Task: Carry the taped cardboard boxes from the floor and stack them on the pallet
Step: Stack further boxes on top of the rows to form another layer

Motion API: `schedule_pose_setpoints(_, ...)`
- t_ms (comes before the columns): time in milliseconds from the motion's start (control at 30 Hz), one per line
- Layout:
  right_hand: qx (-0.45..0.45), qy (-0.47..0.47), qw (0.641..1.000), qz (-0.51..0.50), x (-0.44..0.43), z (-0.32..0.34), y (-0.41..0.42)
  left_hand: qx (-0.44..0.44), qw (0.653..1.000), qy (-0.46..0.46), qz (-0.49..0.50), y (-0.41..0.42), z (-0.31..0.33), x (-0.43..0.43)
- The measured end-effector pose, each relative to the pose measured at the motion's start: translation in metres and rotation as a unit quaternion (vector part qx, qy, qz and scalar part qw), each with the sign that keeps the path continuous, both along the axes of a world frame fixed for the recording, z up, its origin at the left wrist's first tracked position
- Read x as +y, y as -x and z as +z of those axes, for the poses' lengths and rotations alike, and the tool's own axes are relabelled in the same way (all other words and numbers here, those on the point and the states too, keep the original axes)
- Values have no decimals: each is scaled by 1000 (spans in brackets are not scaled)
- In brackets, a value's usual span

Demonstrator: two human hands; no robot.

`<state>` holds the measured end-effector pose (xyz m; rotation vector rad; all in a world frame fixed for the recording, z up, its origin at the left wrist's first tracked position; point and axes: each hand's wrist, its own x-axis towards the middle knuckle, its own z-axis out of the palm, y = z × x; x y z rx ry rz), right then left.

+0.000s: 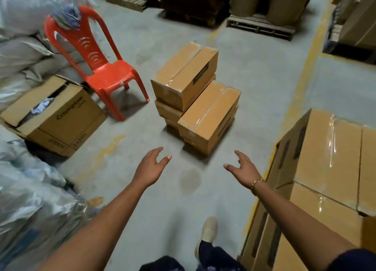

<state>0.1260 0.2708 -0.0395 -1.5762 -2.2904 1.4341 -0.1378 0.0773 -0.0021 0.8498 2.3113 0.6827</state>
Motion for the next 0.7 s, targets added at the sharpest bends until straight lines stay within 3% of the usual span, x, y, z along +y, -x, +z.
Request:
schedule_pose_setpoints(300,30,28,999,10,132,10,159,2,1000,-2,15,133,4,140)
schedule_pose_setpoints(700,17,115,989,-88,292,-82,424,-21,998,41,-34,407,-93,351)
